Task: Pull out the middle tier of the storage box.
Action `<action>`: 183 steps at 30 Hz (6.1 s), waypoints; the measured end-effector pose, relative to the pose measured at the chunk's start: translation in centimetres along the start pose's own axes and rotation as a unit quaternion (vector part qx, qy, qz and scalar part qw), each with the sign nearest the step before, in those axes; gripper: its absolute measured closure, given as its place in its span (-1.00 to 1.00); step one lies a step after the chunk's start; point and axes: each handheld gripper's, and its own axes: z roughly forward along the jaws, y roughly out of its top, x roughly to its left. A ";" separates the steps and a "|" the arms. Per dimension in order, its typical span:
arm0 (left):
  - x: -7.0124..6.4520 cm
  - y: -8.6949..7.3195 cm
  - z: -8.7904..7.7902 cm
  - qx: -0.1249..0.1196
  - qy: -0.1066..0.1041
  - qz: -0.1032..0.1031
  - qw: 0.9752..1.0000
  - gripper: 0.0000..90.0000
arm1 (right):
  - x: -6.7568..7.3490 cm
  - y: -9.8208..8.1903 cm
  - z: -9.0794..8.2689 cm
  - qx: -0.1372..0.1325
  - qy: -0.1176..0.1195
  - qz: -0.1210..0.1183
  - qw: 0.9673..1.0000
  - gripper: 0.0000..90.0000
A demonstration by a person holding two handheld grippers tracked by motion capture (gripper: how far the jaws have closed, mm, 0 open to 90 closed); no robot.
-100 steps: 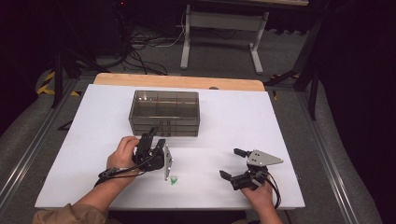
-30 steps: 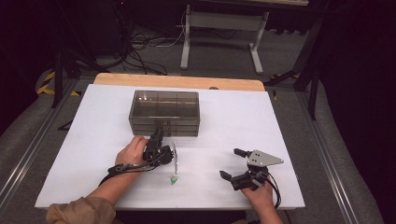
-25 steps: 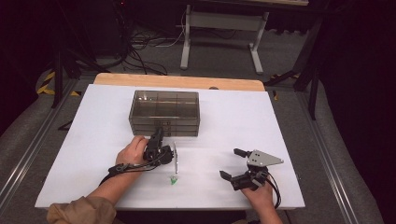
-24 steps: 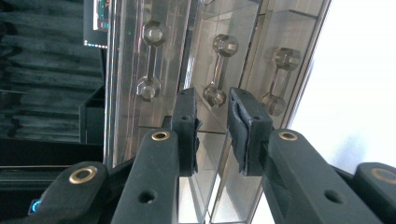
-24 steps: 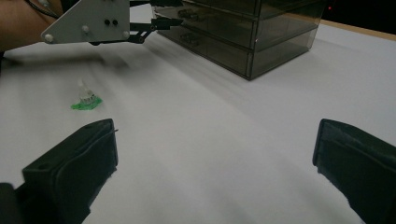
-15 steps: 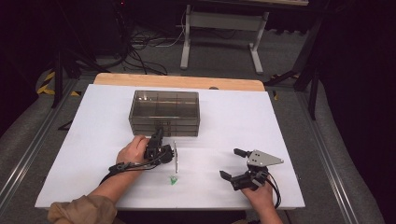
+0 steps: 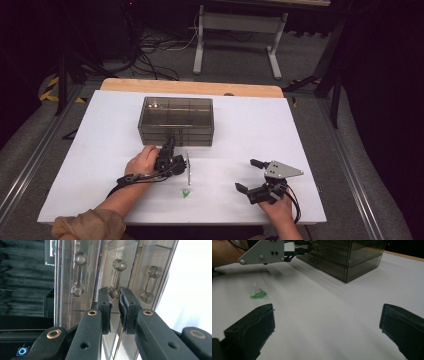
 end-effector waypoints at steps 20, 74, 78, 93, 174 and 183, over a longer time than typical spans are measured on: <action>0.1 0.0 -1.7 0.000 -0.013 -0.003 1.000 0.79 | 0.0 0.0 0.0 -0.001 0.001 0.000 1.000 -0.99; 3.8 -2.3 -4.2 -0.128 -0.153 -0.124 0.972 -0.20 | 0.1 0.0 0.1 0.001 0.002 -0.001 1.000 -0.99; 4.4 -2.5 -4.3 -0.140 -0.176 -0.154 0.962 -0.26 | 0.1 0.0 0.1 0.001 0.002 -0.001 1.000 -0.99; 7.4 -4.4 -3.9 -0.188 -0.279 -0.283 0.898 -0.38 | 0.1 0.0 0.1 0.001 0.003 0.000 1.000 -0.99; 12.1 -4.6 2.8 -0.154 -0.534 -0.241 0.795 -0.03 | 0.1 0.0 0.0 -0.001 0.008 0.000 1.000 -0.99; 12.0 -3.7 2.9 -0.127 -0.524 -0.201 0.818 -0.01 | 0.1 0.0 0.1 -0.001 0.008 -0.002 1.000 -0.99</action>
